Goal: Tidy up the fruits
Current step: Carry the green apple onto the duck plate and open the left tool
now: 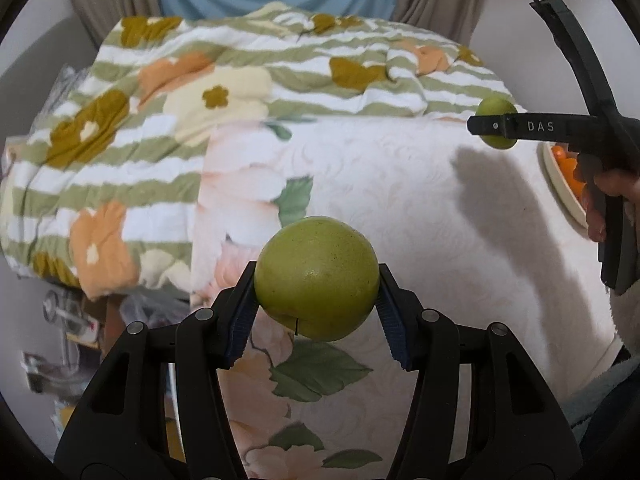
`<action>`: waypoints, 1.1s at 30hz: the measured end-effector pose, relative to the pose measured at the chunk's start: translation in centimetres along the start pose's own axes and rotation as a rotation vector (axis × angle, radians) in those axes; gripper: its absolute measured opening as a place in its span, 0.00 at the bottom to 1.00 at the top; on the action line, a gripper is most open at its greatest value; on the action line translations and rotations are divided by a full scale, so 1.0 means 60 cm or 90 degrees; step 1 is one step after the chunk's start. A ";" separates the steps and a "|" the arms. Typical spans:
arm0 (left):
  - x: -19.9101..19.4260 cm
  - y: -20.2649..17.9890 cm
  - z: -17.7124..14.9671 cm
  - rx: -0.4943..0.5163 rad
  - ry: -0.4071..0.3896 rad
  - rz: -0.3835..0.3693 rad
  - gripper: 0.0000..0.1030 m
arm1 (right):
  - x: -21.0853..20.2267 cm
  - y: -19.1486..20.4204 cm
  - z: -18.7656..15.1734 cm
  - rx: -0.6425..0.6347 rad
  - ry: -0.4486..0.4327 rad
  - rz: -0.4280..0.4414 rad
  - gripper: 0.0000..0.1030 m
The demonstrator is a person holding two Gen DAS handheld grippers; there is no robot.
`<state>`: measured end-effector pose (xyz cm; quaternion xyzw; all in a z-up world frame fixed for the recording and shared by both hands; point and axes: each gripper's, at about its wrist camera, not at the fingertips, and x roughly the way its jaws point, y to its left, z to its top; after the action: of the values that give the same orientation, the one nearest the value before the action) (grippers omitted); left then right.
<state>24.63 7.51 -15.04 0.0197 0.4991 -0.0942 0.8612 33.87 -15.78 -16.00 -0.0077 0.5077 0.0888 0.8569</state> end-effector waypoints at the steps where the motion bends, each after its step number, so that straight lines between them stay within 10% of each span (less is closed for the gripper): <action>1: -0.007 -0.002 0.005 0.008 -0.006 -0.003 0.61 | -0.009 0.001 -0.002 0.004 -0.005 0.000 0.49; 15: -0.052 -0.065 0.076 0.119 -0.063 -0.073 0.61 | -0.161 -0.039 -0.054 0.111 -0.062 -0.044 0.49; 33: -0.059 -0.322 0.137 0.177 -0.092 -0.127 0.61 | -0.270 -0.247 -0.138 0.142 -0.079 -0.086 0.49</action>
<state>26.46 -11.98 -6.70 0.0822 0.4175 -0.2483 0.8702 21.45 -33.56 -7.06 0.0590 0.4588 -0.0256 0.8862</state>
